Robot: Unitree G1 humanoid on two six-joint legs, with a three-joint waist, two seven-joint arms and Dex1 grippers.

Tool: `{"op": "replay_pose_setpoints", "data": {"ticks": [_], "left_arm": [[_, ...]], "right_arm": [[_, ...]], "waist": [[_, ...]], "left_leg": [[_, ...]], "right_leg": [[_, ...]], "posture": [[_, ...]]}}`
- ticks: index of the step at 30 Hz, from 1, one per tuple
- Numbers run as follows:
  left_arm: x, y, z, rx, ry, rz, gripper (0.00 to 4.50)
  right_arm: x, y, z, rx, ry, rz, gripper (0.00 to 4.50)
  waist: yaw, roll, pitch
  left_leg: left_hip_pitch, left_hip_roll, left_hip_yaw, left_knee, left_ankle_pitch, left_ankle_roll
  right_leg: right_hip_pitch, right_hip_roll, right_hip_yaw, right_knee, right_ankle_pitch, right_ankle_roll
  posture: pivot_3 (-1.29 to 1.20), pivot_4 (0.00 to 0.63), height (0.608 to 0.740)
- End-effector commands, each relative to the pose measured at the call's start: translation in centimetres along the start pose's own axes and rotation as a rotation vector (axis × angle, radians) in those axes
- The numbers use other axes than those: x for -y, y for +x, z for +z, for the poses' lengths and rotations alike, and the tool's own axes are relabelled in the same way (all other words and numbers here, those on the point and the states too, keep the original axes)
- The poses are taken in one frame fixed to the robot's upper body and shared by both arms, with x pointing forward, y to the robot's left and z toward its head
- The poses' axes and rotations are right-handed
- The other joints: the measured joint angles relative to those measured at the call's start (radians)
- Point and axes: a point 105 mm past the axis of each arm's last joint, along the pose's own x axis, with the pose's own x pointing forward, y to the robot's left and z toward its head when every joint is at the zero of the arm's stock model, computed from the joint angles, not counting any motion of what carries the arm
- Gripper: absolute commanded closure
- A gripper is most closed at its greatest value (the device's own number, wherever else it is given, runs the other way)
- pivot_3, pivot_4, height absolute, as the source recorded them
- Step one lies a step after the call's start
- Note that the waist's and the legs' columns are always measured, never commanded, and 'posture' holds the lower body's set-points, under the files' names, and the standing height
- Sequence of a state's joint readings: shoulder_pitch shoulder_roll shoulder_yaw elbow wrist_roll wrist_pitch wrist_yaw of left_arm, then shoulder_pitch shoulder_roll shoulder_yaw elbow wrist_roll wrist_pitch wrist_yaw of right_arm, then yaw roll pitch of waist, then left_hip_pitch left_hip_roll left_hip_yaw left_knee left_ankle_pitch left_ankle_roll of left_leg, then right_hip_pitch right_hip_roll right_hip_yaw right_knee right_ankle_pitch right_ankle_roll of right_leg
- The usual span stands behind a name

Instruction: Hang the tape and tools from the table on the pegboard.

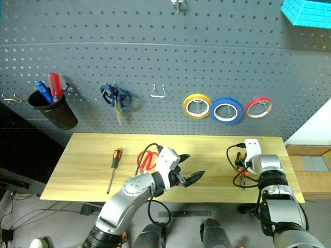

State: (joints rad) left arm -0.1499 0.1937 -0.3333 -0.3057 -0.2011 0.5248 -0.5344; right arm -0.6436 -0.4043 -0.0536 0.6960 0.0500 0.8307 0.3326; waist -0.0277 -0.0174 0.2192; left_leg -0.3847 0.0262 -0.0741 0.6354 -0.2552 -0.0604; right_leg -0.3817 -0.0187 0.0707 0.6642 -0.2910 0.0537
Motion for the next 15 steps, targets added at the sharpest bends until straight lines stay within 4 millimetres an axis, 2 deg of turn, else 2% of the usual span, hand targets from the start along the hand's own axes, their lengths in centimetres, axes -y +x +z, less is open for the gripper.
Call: {"op": "replay_pose_setpoints", "data": {"ticks": [1, 3, 6, 8, 10, 13, 15], "left_arm": [[0.0, -1.2, 2.2, 0.091, -0.007, 0.021, 0.00], [-0.3, -2.1, 2.4, 0.101, -0.038, 0.046, 0.00], [-0.5, -4.0, 2.7, 0.117, -0.065, 0.096, 0.00], [0.2, -5.4, 3.1, 0.127, -0.075, 0.098, 0.00], [0.6, -6.8, 3.6, 0.130, -0.070, 0.121, 0.00], [0.2, -8.8, 4.9, 0.172, -0.061, 0.222, 0.00], [-0.2, -9.6, 5.7, 0.194, -0.040, 0.293, 0.00]], "right_arm": [[-2.6, -2.1, 2.6, 0.168, -0.164, 0.123, 1.61], [-4.6, -4.0, 3.1, 0.268, -0.255, 0.205, 1.61], [-7.3, -7.3, 2.8, 0.394, -0.358, 0.283, 1.61], [-9.1, -9.3, 2.9, 0.487, -0.410, 0.324, 1.61], [-11.2, -11.4, 3.7, 0.594, -0.409, 0.377, 1.61], [-14.2, -14.5, 5.6, 0.753, -0.342, 0.454, 1.61], [-15.6, -15.8, 7.2, 0.830, -0.284, 0.484, 1.61]], "waist": [[0.001, 0.001, 0.000], [0.002, 0.002, 0.000], [0.007, 0.003, -0.001], [0.011, 0.003, -0.001], [0.018, 0.004, -0.002], [0.026, 0.004, -0.005], [0.034, 0.003, -0.009]], "left_leg": [[-0.001, 0.000, 0.000, 0.000, 0.000, 0.000], [-0.007, 0.000, -0.001, 0.000, 0.000, 0.000], [-0.011, 0.001, -0.003, 0.000, 0.000, -0.001], [-0.013, 0.001, -0.005, 0.000, 0.000, -0.001], [-0.013, 0.000, -0.005, 0.000, 0.001, -0.003], [-0.012, 0.000, -0.005, 0.000, 0.003, -0.008], [-0.012, 0.001, -0.007, 0.000, 0.006, -0.012]], "right_leg": [[-0.001, 0.000, 0.000, 0.000, 0.000, 0.000], [-0.007, 0.000, 0.000, 0.001, 0.000, 0.000], [-0.009, 0.000, -0.002, 0.000, 0.000, 0.000], [-0.010, 0.000, -0.004, -0.001, 0.000, 0.001], [-0.010, -0.001, -0.004, 0.000, -0.001, 0.001], [-0.009, -0.001, -0.004, 0.001, 0.000, 0.001], [-0.009, -0.001, -0.006, 0.001, 0.000, 0.001]], "posture": [[0.12, 0.214, 0.740], [0.12, 0.198, 0.740], [0.13, 0.180, 0.740], [0.14, 0.164, 0.740], [0.15, 0.152, 0.740], [0.19, 0.123, 0.740], [0.21, 0.111, 0.740]]}}
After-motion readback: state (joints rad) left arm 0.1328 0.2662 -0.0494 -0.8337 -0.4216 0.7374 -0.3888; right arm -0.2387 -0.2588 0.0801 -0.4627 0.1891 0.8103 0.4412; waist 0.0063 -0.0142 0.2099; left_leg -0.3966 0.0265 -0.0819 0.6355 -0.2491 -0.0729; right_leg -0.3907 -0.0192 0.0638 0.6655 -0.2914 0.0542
